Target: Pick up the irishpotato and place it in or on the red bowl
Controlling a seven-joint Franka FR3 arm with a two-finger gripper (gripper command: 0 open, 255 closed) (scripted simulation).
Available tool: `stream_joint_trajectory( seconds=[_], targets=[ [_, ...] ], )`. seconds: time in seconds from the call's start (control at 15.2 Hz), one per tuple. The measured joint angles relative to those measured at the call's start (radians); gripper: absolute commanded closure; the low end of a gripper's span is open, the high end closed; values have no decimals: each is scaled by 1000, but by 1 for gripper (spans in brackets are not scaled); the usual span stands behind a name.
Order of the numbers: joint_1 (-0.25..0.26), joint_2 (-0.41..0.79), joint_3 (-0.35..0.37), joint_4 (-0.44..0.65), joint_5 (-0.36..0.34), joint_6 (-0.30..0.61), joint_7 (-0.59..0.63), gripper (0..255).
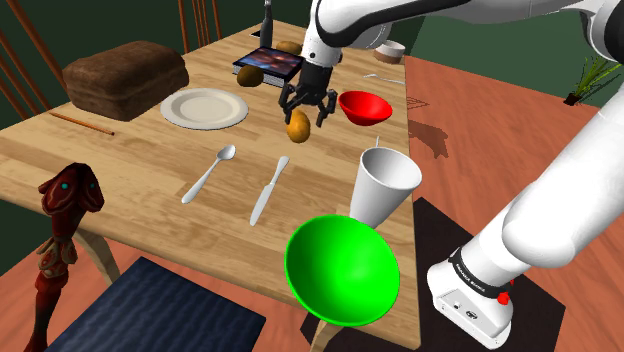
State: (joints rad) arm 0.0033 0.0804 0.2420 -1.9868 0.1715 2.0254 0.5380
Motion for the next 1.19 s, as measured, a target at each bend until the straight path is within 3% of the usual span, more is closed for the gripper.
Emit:
stream_joint_trajectory(
  seconds=[0.66, 0.73, 1.19],
  targets=[
    [5, 17, 4, -30, 0, 48, 2, 0],
    [5, 17, 4, -30, 0, 48, 2, 255],
    [6, 17, 4, -29, 0, 48, 2, 255]
  ],
)
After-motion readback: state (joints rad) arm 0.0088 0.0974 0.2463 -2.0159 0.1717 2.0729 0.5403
